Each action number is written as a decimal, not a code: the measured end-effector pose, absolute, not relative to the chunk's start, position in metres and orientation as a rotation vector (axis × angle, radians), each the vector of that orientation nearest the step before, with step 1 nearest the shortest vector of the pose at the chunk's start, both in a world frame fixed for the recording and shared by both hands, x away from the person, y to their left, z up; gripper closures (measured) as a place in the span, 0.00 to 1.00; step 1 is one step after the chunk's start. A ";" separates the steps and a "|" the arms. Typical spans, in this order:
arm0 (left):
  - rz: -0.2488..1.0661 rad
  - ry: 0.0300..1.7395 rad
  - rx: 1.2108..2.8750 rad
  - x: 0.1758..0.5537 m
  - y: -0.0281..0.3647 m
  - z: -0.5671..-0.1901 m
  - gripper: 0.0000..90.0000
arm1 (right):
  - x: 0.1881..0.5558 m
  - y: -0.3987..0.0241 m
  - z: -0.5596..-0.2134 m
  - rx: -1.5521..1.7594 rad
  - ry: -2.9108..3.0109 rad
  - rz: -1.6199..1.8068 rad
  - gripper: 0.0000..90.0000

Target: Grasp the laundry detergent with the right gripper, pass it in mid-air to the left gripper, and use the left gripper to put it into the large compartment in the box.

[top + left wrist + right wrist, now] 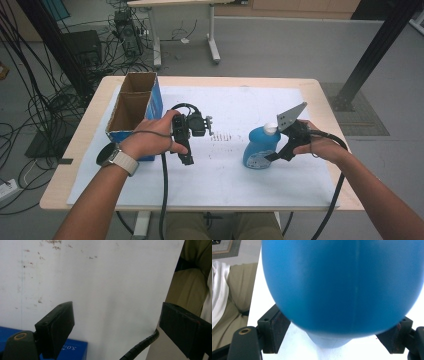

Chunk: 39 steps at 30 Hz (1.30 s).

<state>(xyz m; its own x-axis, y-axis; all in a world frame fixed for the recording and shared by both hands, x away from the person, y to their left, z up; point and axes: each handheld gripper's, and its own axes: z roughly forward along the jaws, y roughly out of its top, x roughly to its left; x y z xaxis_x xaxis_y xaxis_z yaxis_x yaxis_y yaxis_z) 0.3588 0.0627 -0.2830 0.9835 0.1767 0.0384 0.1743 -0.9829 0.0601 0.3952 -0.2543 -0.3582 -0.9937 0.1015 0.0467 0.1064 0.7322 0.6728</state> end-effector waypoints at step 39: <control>0.074 0.276 3.072 0.359 0.062 -0.284 0.14 | 0.392 -0.256 -0.370 -0.197 -2.888 -1.223 0.25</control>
